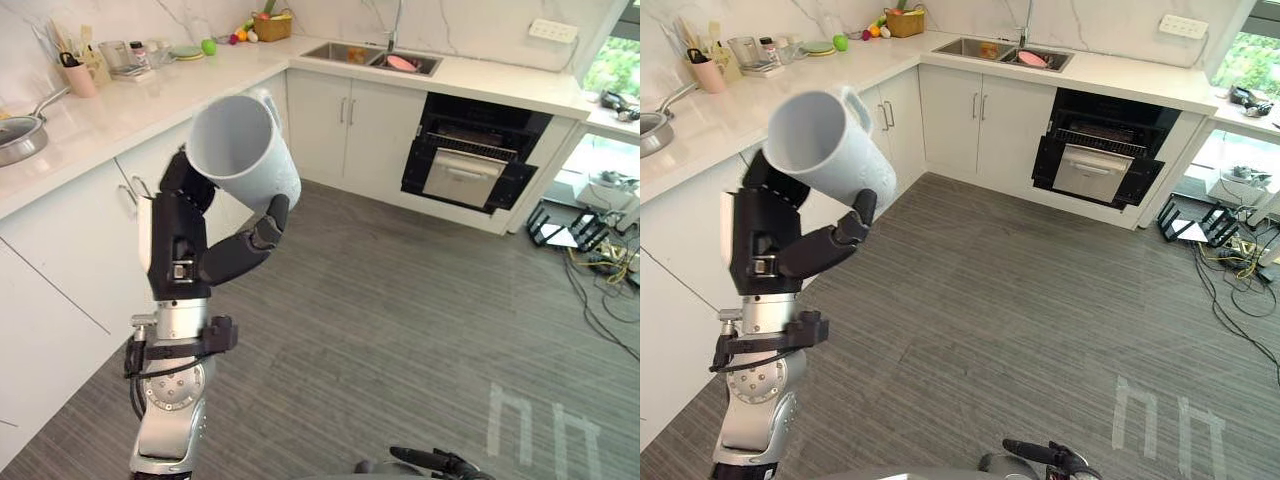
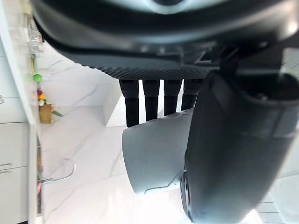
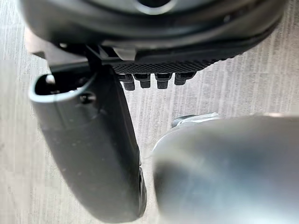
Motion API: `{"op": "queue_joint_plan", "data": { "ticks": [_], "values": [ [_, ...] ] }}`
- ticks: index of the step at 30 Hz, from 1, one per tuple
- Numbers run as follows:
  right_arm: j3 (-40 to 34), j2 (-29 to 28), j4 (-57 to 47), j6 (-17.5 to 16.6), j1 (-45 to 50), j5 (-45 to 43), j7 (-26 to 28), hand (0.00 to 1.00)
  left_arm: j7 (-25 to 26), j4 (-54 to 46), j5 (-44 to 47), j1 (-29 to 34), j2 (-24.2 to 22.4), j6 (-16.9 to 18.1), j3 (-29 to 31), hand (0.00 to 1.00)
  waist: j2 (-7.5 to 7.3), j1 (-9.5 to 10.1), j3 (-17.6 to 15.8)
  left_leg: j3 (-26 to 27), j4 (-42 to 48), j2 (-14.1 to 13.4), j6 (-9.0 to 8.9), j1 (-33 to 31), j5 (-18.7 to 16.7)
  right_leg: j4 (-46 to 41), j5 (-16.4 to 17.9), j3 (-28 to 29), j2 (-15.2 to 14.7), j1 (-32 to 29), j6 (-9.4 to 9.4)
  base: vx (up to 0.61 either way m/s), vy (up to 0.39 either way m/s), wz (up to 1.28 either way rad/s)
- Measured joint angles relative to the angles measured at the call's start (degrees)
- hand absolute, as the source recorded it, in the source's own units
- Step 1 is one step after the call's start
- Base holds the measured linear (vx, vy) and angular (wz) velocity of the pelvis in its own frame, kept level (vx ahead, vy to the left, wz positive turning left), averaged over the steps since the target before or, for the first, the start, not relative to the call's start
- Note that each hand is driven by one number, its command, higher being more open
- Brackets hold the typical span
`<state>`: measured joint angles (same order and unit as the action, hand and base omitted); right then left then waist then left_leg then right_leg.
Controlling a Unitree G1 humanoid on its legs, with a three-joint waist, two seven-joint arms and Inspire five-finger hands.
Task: Walk over to the sink, pick up the cup, carry it to the dishwasher, place the cup inside the dishwasher, then close the dishwasher door
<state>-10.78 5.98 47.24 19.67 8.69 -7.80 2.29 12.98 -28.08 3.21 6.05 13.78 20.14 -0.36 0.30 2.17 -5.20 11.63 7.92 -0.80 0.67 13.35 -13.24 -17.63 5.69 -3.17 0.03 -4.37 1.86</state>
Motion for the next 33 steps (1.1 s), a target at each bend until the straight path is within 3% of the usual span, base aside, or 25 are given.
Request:
{"op": "queue_joint_plan", "data": {
  "ticks": [10,11,12,19,27,33],
  "values": [
    [-0.2,-1.4,-0.7,-0.6,1.1,-2.1,2.9,1.00,5.6,-0.2,-0.1,-0.7,-1.8,4.7,0.4,0.00,0.28,-0.08,1.7,0.6,-1.3,-0.1,-0.04,0.6,0.0,1.2,0.0,0.4,0.5,0.4,-0.13,0.01,-0.015,-0.03],
    [-0.2,-1.5,-0.6,-0.7,1.2,-2.1,3.2,1.00,5.8,0.5,-0.2,-0.7,-2.0,4.9,0.7,0.00,0.09,-0.09,1.9,0.6,-1.3,-0.1,-0.05,0.6,0.0,1.2,-0.1,0.4,0.5,0.4,-0.21,0.00,0.000,0.00],
    [-1.7,-2.5,0.7,-0.2,1.6,-2.0,4.8,1.00,5.5,4.0,0.1,0.1,-2.6,5.2,1.1,0.00,-2.02,-0.20,3.3,1.5,-2.1,0.0,-0.83,0.2,1.1,5.7,-3.3,0.7,0.7,1.3,-0.57,0.00,0.000,0.00],
    [-1.9,-2.8,0.6,-0.6,1.9,-2.2,4.8,1.00,6.4,4.0,0.1,0.1,-3.1,5.3,2.7,0.00,-2.02,-1.17,3.6,2.7,-2.2,-0.7,-0.85,-0.1,1.1,7.5,-3.1,0.0,1.1,1.1,-1.39,0.00,-0.002,-0.08],
    [-2.9,-4.0,1.2,-0.6,2.8,-5.2,4.5,1.00,16.7,7.5,0.1,-0.2,-9.1,5.4,8.3,0.00,-2.29,-2.03,4.8,3.3,-1.6,-2.5,-1.78,-0.9,0.5,8.5,-3.5,-6.3,0.5,1.2,-1.61,0.04,-0.034,-0.06],
    [-4.8,-3.5,4.4,-0.6,1.8,-6.8,5.1,1.00,18.4,8.5,2.6,-0.2,-10.7,6.0,12.5,0.00,-2.19,-1.39,4.8,1.6,-1.9,-2.9,-2.08,-0.9,0.7,6.2,-2.8,-6.9,0.7,1.0,-1.15,0.02,-0.032,0.15]
  ]
}}
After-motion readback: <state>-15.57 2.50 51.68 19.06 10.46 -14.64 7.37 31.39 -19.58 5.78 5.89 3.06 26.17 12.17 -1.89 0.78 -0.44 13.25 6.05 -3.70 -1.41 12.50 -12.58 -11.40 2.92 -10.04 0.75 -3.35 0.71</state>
